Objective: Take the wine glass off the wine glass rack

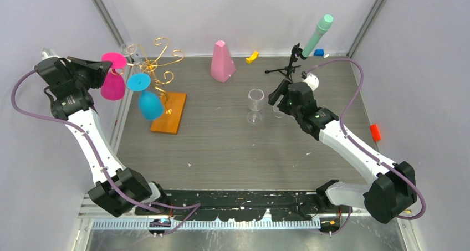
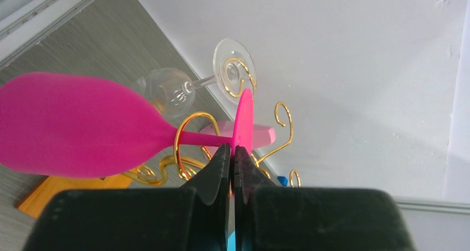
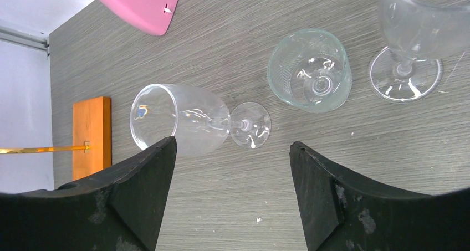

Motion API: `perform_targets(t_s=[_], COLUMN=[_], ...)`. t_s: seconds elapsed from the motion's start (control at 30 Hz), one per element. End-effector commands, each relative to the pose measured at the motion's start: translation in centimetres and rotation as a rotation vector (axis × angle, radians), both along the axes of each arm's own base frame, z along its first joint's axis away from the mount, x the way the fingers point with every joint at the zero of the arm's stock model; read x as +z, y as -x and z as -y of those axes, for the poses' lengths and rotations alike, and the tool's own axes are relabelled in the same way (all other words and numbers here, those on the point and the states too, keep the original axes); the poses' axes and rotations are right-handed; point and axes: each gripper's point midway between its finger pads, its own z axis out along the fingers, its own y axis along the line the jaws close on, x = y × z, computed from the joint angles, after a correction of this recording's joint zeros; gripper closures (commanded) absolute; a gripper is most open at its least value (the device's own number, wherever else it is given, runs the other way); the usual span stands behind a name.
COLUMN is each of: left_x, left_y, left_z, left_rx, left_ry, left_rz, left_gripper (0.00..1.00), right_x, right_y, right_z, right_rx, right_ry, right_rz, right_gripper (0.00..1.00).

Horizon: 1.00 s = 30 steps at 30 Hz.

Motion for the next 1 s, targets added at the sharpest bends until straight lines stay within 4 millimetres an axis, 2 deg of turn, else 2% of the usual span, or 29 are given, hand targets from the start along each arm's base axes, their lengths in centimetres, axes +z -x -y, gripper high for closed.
perform_targets(t_s=[0.0, 0.27, 0.57, 0.73, 0.97], left_x=[2.6, 2.2, 2.0, 2.1, 2.8], left_y=[-0.2, -1.1, -1.1, -0.1, 2.8], left_z=[-0.2, 0.4, 2.6, 3.4, 4.7], left_rx=[0.002, -0.067, -0.213, -0.223, -0.183], left_ry=[-0.037, -0.016, 0.045, 0.051, 0.011], left_rz=[0.101, 0.106, 0.105, 0.089, 0.077], left_gripper=[1.0, 1.0, 1.0, 1.0, 1.0], right_x=[2.4, 2.3, 2.0, 2.0, 2.4], right_y=[-0.7, -0.8, -0.9, -0.9, -1.0], right_z=[0.4, 0.2, 0.1, 0.1, -0.2], right_rx=[-0.031, -0.028, -0.027, -0.023, -0.008], right_ry=[-0.033, -0.037, -0.04, -0.04, -0.042], right_rz=[0.074, 0.068, 0.06, 0.057, 0.059], right_gripper=[0.2, 0.21, 0.21, 0.21, 0.21])
